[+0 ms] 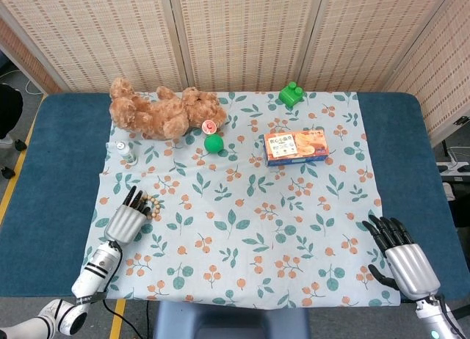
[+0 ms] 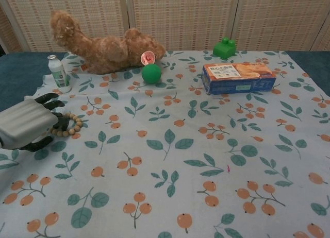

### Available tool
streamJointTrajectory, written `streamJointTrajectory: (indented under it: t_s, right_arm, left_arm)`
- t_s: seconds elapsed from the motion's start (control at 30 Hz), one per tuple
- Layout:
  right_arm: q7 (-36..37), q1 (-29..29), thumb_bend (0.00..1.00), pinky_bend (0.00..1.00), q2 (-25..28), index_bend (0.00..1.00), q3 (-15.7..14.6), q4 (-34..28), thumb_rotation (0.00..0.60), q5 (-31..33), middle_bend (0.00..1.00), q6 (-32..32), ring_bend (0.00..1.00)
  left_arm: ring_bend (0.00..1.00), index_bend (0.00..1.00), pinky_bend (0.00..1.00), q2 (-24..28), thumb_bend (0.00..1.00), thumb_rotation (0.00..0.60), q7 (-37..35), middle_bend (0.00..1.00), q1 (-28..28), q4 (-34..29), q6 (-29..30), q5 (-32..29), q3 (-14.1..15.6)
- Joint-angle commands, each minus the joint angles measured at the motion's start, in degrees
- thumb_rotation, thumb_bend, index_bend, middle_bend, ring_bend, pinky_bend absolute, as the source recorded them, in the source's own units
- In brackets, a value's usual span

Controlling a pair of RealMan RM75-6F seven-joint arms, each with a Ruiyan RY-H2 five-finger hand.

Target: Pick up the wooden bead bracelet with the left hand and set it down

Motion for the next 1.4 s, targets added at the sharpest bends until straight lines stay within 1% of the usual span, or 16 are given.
streamJointTrajectory:
  t_s: [0.03, 0.17, 0.33, 0.5, 0.63, 0.73, 0.9, 1.03, 1.1, 1.17, 1.27, 1.3, 1.33, 1.4]
  right_arm:
    - [-0.05, -0.01, 0.22, 0.00, 0.00, 0.00, -0.04, -0.02, 0.600, -0.07, 0.00, 0.00, 0.00]
    - [0.08, -0.09, 0.22, 0.00, 0.13, 0.00, -0.12, -0.05, 0.600, -0.25, 0.00, 0.22, 0.00]
    - [0.38, -0.07, 0.22, 0.00, 0.32, 0.00, -0.30, -0.09, 0.600, -0.47, 0.00, 0.17, 0.00]
    - [0.83, -0.15, 0.22, 0.00, 0.55, 0.00, -0.49, -0.19, 0.600, -0.78, 0.00, 0.34, 0.00]
    - [1.23, -0.27, 0.22, 0.00, 0.76, 0.00, -0.62, -0.22, 0.600, -1.04, 0.00, 0.64, 0.00]
    - [1.56, -0.32, 0.22, 0.00, 0.92, 0.00, -0.71, -0.22, 0.600, -1.24, 0.00, 0.79, 0.00]
    - [2.11, -0.47, 0.22, 0.00, 1.25, 0.00, -0.83, -0.22, 0.600, -1.62, 0.00, 1.25, 0.00]
    - [2.45, -0.65, 0.22, 0.00, 1.45, 0.00, -0.86, -0.20, 0.600, -1.82, 0.00, 1.70, 0.00]
    - [2.52, -0.70, 0.22, 0.00, 1.48, 0.00, -0.87, -0.18, 0.600, -1.88, 0.00, 1.81, 0.00]
    - [2.55, -0.74, 0.22, 0.00, 1.49, 0.00, -0.92, -0.11, 0.600, -1.94, 0.00, 1.83, 0.00]
    - [2.76, -0.77, 0.22, 0.00, 1.63, 0.00, -0.93, -0.14, 0.600, -1.99, 0.00, 1.90, 0.00]
    - [2.86, -0.78, 0.22, 0.00, 1.67, 0.00, -0.89, -0.16, 0.600, -1.98, 0.00, 1.97, 0.00]
    - [2.95, -0.82, 0.22, 0.00, 1.72, 0.00, -0.83, -0.13, 0.600, -1.94, 0.00, 2.09, 0.00]
    - [3.10, -0.83, 0.22, 0.00, 1.80, 0.00, -0.83, -0.11, 0.600, -1.95, 0.00, 2.14, 0.00]
  left_arm:
    - [0.13, 0.38, 0.03, 2.01, 0.48, 0.600, 6.50, 0.41, -1.02, -4.45, -2.84, -2.73, -0.75]
    - [0.16, 0.42, 0.03, 2.33, 0.49, 0.600, 10.95, 0.46, -1.48, -6.17, -4.25, -5.14, -1.41]
    - [0.21, 0.50, 0.03, 1.59, 0.49, 0.600, 13.79, 0.54, -1.90, -5.55, -3.94, -6.08, -1.46]
    - [0.24, 0.56, 0.03, 0.60, 0.50, 0.600, 14.18, 0.59, -2.19, -4.02, -2.39, -5.32, -1.10]
    - [0.27, 0.60, 0.03, -0.50, 0.52, 0.600, 12.11, 0.63, -2.33, -2.13, 0.25, -3.40, -0.72]
    - [0.31, 0.63, 0.04, -1.34, 0.57, 0.600, 10.04, 0.67, -2.47, -0.50, 2.13, -2.25, -0.78]
    - [0.36, 0.70, 0.05, -3.11, 0.72, 0.600, 8.42, 0.72, -3.13, 3.91, 5.08, -0.82, -1.47]
    - [0.38, 0.72, 0.05, -3.79, 0.77, 0.600, 7.33, 0.73, -3.68, 5.64, 5.68, -1.15, -2.43]
    - [0.38, 0.74, 0.05, -3.74, 0.79, 0.600, 5.58, 0.74, -4.06, 4.95, 5.85, -2.23, -3.90]
    - [0.38, 0.75, 0.06, -3.26, 0.81, 0.600, 3.29, 0.75, -4.70, 2.64, 4.52, -5.07, -6.61]
    - [0.39, 0.75, 0.06, -0.51, 0.83, 0.600, 0.42, 0.76, -5.98, -5.25, -1.37, -13.69, -12.87]
    - [0.39, 0.76, 0.06, 0.78, 0.83, 0.600, 0.57, 0.76, -6.47, -7.88, -3.05, -16.67, -14.95]
    - [0.39, 0.76, 0.06, 2.43, 0.84, 0.600, 1.39, 0.76, -7.15, -10.97, -4.39, -20.38, -17.63]
    - [0.39, 0.76, 0.06, 4.10, 0.84, 0.600, 3.11, 0.76, -7.95, -14.59, -4.22, -25.80, -21.62]
